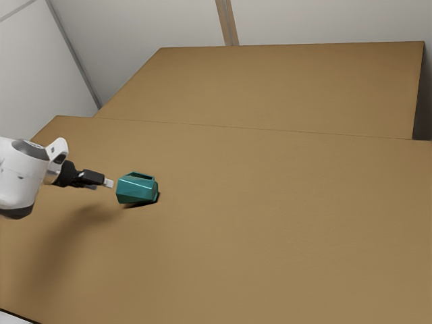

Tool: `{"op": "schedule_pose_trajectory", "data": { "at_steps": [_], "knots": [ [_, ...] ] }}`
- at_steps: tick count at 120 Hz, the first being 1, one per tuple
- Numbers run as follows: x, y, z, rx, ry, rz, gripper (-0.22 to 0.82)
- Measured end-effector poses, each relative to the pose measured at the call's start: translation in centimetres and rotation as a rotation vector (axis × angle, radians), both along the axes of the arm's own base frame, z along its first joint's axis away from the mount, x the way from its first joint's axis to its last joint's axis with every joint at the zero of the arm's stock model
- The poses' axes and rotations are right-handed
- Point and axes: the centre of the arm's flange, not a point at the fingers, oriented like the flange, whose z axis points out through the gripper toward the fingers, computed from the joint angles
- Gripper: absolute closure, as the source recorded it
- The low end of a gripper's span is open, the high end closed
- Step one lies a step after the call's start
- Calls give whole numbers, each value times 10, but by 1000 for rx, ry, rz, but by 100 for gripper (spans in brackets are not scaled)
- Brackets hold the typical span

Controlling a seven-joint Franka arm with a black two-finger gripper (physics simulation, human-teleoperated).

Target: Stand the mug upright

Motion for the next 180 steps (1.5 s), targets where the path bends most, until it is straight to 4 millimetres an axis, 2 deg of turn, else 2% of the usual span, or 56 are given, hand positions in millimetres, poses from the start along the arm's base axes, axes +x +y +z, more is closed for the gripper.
{"op": "schedule_pose_trajectory", "data": {
  "at_steps": [22,43,56,76,102,123,156,180],
  "knots": [
    [-2,4,-7,-9,-8,14,0],
    [13,-26,-14,-20,-13,-35,0],
    [16,-33,-13,-24,-23,-40,0],
    [8,-33,-23,-43,-18,-12,10],
    [11,-41,-29,-47,-16,-14,20],
    [15,-48,-25,-40,-30,-28,28],
    [20,-59,-17,-38,-50,-48,31],
    [27,-72,-13,-46,-63,-64,41]
  ]
}}
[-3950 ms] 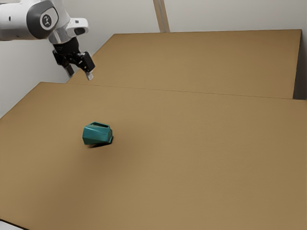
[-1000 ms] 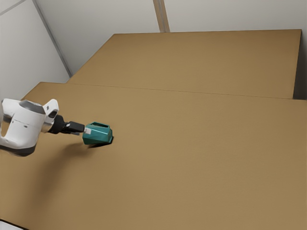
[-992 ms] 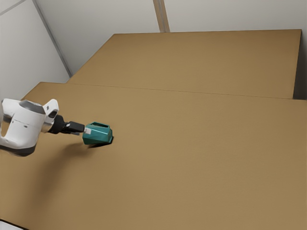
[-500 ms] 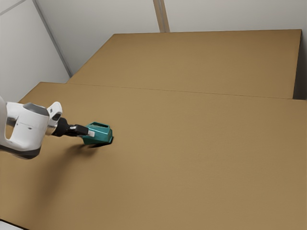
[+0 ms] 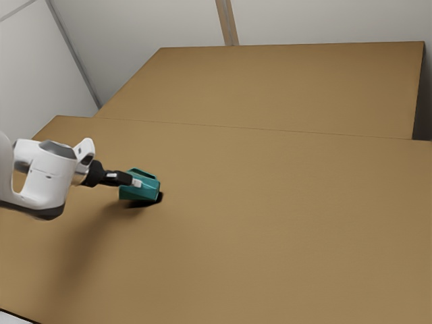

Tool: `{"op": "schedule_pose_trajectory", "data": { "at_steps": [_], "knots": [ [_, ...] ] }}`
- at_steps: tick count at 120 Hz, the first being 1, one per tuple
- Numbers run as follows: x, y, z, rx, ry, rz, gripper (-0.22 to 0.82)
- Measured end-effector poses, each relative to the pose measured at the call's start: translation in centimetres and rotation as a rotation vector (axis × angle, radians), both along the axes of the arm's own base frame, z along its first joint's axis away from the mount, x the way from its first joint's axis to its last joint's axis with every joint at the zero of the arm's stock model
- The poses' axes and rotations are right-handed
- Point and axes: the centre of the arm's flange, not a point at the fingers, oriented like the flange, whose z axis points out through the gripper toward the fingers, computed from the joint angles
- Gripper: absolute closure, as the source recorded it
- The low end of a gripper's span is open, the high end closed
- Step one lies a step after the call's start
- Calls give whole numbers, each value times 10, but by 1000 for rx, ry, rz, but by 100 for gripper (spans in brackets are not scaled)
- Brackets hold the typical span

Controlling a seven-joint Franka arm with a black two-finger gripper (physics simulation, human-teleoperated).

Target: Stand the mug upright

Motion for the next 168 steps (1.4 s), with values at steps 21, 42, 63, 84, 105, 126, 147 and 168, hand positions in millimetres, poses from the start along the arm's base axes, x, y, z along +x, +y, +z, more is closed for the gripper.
{"op": "schedule_pose_trajectory", "data": {
  "at_steps": [21,42,63,84,105,126,147,168],
  "knots": [
    [9,-14,5,-8,-16,-17,45],
    [14,-24,6,-25,-25,-18,53],
    [18,-30,10,-33,-37,-20,69],
    [25,-34,18,-32,-52,-24,74],
    [27,-35,26,-32,-62,-18,77],
    [35,-36,45,35,-63,-67,78],
    [53,-58,74,259,42,-277,79],
    [52,-95,86,385,169,-363,79]
  ]
}}
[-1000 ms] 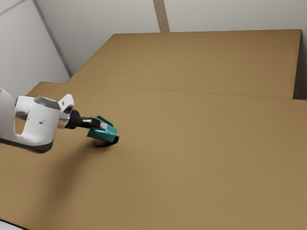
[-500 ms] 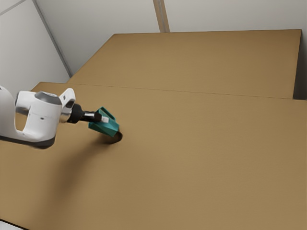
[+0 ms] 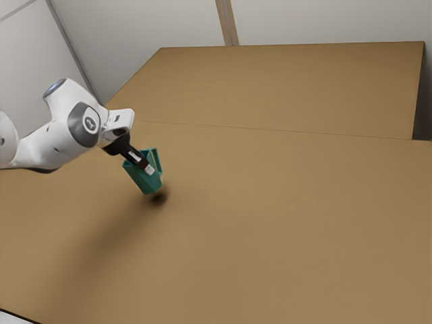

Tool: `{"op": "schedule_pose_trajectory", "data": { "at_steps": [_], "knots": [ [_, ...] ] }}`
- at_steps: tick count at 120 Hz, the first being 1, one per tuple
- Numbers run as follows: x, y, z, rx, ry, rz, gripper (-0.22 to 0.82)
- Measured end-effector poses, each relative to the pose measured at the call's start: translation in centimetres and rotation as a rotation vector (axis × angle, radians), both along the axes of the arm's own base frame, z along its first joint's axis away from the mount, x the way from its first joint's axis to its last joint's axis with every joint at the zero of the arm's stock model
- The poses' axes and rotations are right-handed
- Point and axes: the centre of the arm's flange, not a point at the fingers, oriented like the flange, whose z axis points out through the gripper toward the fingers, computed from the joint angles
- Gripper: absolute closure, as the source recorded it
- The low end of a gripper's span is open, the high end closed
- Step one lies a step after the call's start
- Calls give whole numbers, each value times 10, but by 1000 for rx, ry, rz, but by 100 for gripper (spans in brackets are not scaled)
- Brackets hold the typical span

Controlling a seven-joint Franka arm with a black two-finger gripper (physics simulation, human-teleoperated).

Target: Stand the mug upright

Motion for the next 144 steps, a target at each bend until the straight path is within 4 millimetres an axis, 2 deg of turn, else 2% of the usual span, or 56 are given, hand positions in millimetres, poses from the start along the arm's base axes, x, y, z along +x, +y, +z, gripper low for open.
{"op": "schedule_pose_trajectory", "data": {
  "at_steps": [31,52,65,82,120,132,144],
  "knots": [
    [1,-48,-8,201,107,-18,79],
    [4,-77,-17,233,139,37,79],
    [3,-87,-18,231,150,88,79],
    [2,-85,-19,218,169,183,79],
    [-3,-58,-17,115,246,451,79],
    [4,-49,-11,91,240,514,79],
    [8,-46,-16,78,237,557,79]
  ]
}}
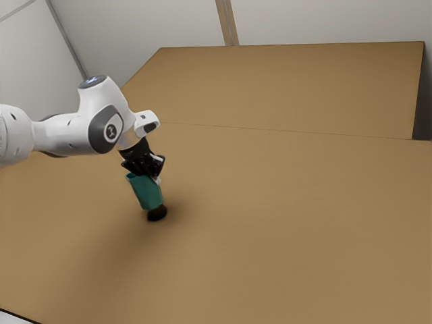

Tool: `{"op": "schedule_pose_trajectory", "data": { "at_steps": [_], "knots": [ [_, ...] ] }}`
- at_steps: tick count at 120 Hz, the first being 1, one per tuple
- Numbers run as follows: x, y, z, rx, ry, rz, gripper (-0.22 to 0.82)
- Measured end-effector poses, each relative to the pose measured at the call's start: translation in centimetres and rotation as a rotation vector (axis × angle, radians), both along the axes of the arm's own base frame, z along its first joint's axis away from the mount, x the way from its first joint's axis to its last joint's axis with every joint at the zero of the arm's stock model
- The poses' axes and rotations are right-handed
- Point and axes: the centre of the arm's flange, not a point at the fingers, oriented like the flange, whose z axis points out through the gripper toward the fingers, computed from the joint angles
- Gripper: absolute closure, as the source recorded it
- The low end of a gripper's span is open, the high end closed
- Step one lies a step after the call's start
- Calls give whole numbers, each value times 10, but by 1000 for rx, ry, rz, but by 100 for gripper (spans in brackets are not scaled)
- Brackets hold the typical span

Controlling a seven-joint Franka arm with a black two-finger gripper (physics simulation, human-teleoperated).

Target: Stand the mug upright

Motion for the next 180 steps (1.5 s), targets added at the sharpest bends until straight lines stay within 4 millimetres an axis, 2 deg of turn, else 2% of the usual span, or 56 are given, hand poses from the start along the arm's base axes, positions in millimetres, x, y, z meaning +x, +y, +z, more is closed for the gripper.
{"op": "schedule_pose_trajectory", "data": {
  "at_steps": [9,24,32,60,125,140,159,180],
  "knots": [
    [3,-8,-4,-5,-3,12,79],
    [11,-34,-7,-10,-9,0,79],
    [13,-39,-10,-11,-8,4,79],
    [13,-35,-9,-9,-9,43,79],
    [14,-34,-21,76,7,12,76],
    [14,-34,-25,74,18,14,70],
    [14,-34,-28,70,26,15,54],
    [17,-34,-15,61,25,24,39]
  ]
}}
